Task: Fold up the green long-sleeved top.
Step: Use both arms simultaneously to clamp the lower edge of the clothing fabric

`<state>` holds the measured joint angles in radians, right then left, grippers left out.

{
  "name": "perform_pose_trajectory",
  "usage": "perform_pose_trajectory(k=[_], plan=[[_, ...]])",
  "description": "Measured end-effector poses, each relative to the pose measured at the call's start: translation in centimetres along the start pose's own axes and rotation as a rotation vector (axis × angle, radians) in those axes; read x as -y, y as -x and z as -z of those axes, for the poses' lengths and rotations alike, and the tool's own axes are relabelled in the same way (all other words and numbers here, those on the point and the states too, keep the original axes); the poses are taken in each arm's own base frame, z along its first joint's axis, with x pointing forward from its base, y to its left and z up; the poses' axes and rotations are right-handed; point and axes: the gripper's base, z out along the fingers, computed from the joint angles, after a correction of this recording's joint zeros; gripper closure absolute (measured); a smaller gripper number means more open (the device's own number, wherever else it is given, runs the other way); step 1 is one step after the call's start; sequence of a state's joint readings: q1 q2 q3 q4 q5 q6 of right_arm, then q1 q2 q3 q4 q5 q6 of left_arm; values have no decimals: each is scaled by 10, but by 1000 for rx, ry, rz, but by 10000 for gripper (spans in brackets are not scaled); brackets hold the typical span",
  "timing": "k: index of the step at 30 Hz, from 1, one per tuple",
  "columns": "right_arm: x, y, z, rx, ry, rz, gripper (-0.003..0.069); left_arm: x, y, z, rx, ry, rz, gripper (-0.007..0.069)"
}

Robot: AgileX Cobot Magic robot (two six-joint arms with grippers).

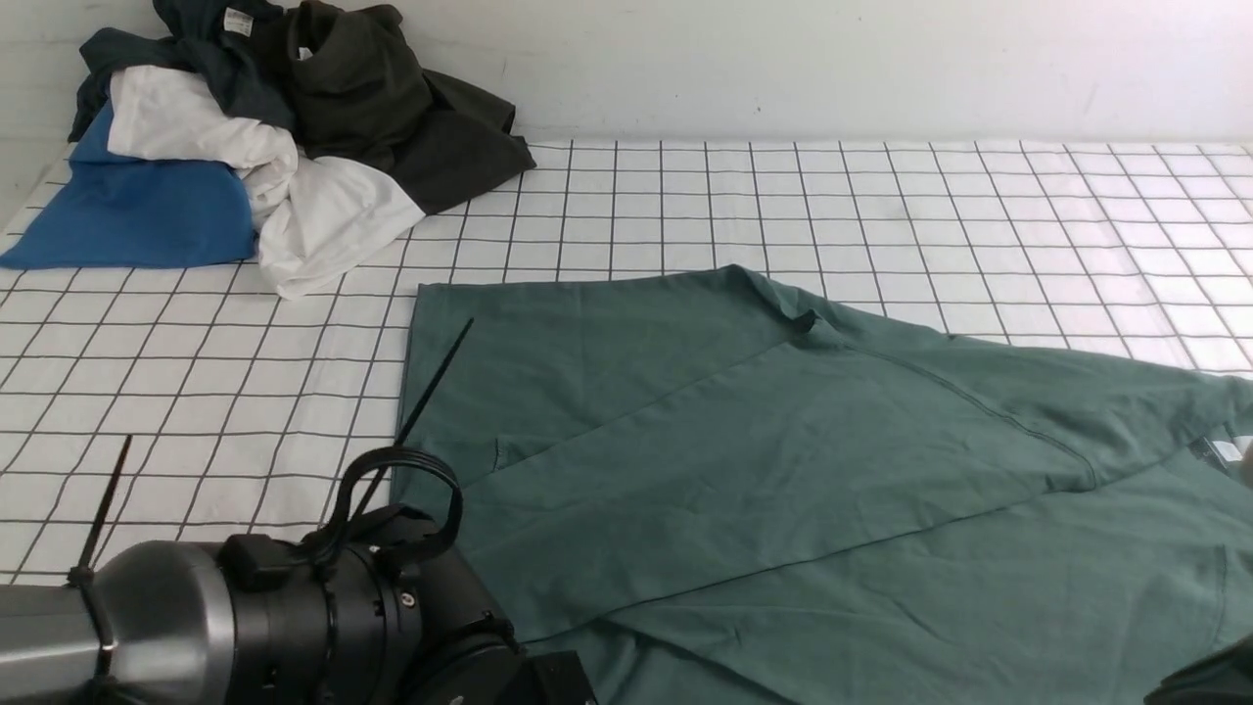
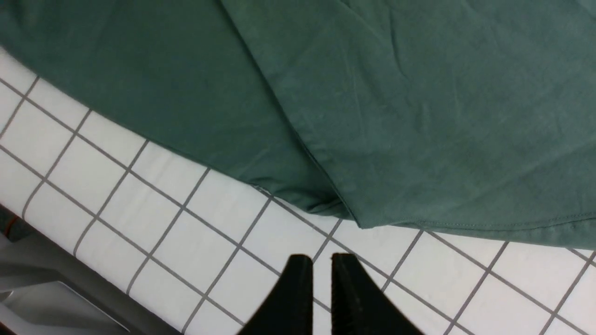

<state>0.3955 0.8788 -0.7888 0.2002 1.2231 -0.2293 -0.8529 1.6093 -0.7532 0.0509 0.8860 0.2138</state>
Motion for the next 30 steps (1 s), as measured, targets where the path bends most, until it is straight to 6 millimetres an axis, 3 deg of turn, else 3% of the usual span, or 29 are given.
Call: perform_pose_trajectory(k=[7,10,13,17,19,20,24,27,30], plan=[[-3,0,0,-4,36,23,605,-1,-13,24,26,42,-12,622],[-9,1,0,9,102,57,599,1,-31,36,13,57,-20,622],[-13,2,1,24,145,91,580,6,-54,34,-51,52,-48,622],[-14,2,1,30,153,132,507,15,-88,17,-156,21,-99,621],[-14,2,1,29,148,149,430,19,-102,10,-181,13,-108,620],[-13,2,1,28,146,152,422,19,-102,9,-184,12,-108,620],[-12,3,-7,-29,108,258,252,21,-108,12,-138,25,-102,619],[-13,7,-22,-123,74,377,179,21,-109,14,-114,33,-99,619],[-16,12,-42,-228,63,472,160,21,-109,15,-106,35,-98,619]])
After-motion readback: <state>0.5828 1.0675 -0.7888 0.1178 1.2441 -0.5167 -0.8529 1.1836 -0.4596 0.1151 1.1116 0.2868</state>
